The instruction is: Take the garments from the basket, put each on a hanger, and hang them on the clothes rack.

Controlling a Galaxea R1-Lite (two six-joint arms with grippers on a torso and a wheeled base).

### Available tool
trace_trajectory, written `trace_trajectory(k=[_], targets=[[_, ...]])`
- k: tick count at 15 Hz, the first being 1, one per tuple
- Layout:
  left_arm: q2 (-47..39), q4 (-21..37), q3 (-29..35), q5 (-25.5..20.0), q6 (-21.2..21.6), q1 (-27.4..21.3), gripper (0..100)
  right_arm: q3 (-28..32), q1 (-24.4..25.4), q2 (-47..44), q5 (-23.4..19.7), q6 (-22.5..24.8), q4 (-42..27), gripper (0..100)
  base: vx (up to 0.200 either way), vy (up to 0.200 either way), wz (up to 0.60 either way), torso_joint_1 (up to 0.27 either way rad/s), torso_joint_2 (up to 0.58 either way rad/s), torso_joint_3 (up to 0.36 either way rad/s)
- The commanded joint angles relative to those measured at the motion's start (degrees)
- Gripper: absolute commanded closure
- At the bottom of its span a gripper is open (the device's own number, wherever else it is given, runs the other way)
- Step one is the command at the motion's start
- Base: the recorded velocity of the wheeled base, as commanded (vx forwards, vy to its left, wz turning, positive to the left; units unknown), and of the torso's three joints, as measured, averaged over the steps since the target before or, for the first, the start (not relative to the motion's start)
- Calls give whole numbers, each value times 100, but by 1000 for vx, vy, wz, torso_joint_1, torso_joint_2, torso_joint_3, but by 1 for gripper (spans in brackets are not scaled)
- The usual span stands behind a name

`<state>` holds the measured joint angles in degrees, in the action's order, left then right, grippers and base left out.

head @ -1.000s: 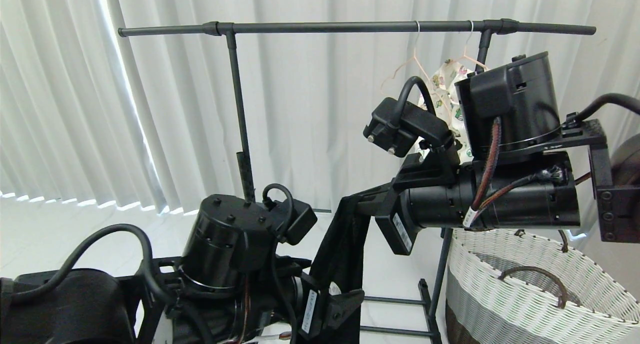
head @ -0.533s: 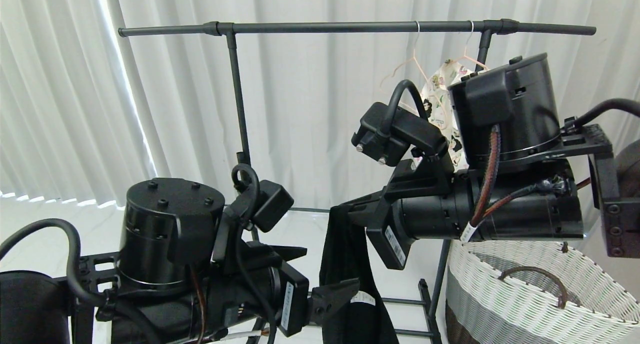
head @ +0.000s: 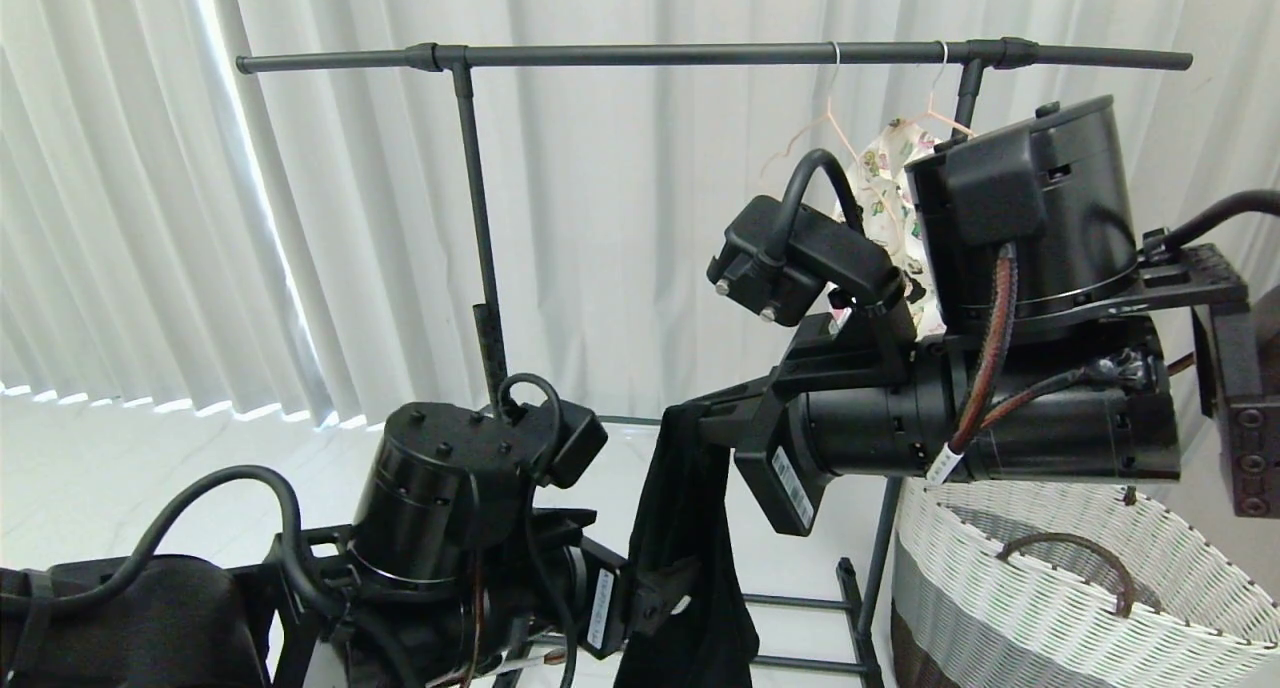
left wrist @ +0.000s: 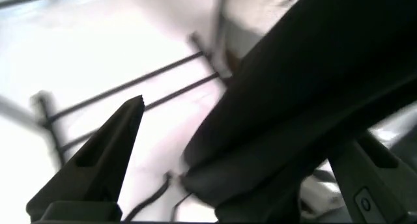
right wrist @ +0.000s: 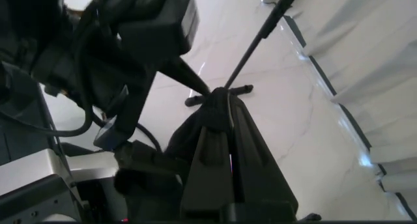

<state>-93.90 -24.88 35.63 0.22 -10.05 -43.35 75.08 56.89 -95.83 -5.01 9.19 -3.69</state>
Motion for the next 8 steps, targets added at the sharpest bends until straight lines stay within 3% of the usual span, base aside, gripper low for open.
trace_trajectory(k=[1, 4, 8], targets=[[-31, 1, -478, 277, 170, 2, 0, -2, -3, 38, 9, 4, 0, 100, 0, 0, 0, 0, 0, 0], [162, 1, -1085, 391, 301, 2, 0, -2, -3, 91, 9, 4, -9, 100, 0, 0, 0, 0, 0, 0], [171, 1, -1181, 400, 301, 11, 0, -20, -12, 161, 70, 4, -9, 100, 0, 0, 0, 0, 0, 0]])
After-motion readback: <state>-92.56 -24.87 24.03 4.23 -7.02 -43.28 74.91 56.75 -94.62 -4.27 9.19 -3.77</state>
